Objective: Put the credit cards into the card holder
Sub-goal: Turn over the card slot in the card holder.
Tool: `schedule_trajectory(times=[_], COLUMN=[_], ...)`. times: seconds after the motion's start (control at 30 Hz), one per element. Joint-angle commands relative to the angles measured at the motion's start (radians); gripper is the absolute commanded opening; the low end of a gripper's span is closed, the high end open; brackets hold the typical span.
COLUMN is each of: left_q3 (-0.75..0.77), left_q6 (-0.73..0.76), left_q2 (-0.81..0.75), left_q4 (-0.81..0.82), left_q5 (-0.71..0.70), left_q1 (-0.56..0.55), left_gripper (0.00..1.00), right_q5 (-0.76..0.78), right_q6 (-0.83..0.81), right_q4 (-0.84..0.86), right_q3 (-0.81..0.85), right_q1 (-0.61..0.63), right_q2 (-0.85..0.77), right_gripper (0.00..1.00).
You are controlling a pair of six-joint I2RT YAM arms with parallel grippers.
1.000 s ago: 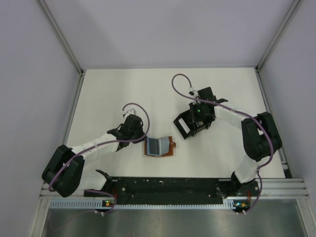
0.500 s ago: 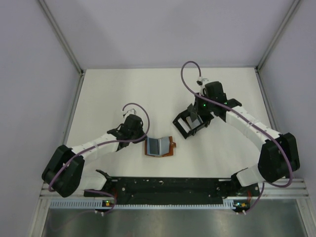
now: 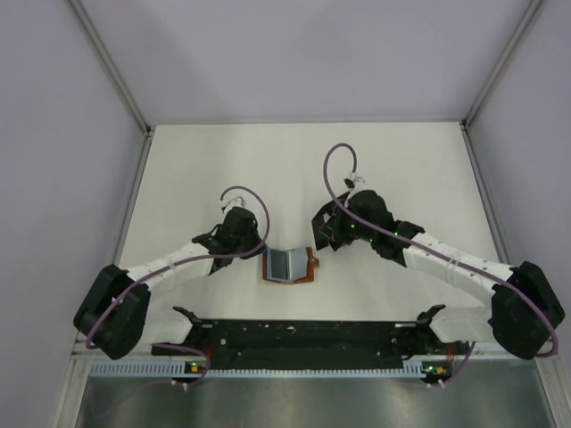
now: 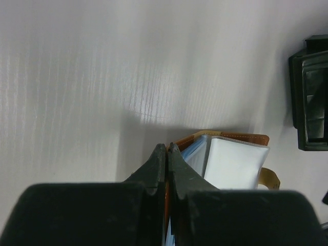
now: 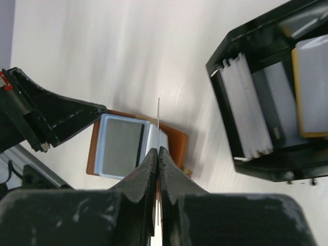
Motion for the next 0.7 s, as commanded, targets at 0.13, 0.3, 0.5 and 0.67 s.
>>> schedule_trajectory(times=[0.13,0.3,0.5,0.67], left_q3=[-0.032,-0.06,-0.078,-0.086], left_q6=[-0.05,-0.063,-0.068,-0.073], left_q2=[-0.106,-0.144,-0.166,-0.179], left_q4=[0.032,0.024,0.024,0.024], left_q5=[0.009,0.007,0.024,0.033], left_q1=[0.005,0.003,0.003,0.003], left_gripper=[0.0,0.0,0.0,0.0], right_q5=[0.241,0.346,0.448,0.491], right_q6=[0.265,0.302,0.305,0.311], right_q4=[0.27,0.325,0.328,0.324], right_q3=[-0.059,-0.028,0.024,0.053], right_q1=[0.242,0.346,0.434,0.472], right_q2=[-0.004,0.088,0.162,0.188], right_gripper=[0.0,0.0,0.0,0.0])
